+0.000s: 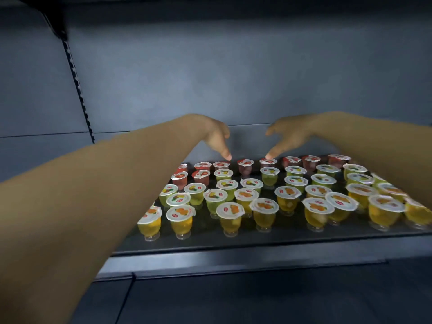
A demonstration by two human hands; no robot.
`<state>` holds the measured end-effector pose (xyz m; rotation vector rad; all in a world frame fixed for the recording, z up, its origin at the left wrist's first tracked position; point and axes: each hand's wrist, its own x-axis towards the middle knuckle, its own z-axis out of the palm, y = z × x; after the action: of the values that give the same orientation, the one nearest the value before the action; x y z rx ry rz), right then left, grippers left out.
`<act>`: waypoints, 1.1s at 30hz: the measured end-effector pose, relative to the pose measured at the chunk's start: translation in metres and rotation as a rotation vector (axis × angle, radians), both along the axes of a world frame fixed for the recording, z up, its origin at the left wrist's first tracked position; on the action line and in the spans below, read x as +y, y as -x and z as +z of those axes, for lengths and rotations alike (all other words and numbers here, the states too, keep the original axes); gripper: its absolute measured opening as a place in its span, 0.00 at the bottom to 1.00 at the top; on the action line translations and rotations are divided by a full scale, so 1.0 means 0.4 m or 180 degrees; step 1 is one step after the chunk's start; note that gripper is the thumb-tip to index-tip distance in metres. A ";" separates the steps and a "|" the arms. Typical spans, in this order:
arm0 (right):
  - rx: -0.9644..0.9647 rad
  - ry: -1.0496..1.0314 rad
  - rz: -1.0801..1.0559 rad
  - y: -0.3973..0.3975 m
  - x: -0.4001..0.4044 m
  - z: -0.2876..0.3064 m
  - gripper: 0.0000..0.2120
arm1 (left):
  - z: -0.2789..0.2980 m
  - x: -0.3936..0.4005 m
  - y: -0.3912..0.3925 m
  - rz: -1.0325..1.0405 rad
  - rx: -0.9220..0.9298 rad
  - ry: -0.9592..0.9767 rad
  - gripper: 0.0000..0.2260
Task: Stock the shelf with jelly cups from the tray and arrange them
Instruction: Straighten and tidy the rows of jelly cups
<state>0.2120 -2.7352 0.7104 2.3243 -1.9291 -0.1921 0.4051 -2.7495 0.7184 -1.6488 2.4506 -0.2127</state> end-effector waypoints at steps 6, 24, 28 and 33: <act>0.0018 0.0211 -0.0132 0.056 0.213 -0.015 0.37 | 0.001 0.204 0.057 -0.0177 0.0180 0.0117 0.33; -0.0126 0.0306 -0.0193 0.260 0.362 -0.012 0.33 | -0.017 0.295 0.231 -0.0105 0.0230 0.0038 0.32; -0.0132 0.0360 0.0008 0.324 0.294 -0.015 0.33 | -0.024 0.238 0.281 -0.0015 0.0278 0.0053 0.31; -0.0501 0.0252 0.0338 0.392 0.167 -0.052 0.29 | -0.051 0.135 0.319 0.0118 0.0692 0.0009 0.32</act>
<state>0.0550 -2.6683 0.6894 2.4472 -1.8353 0.0776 0.2777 -2.6957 0.6979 -1.8035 2.5708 -0.0326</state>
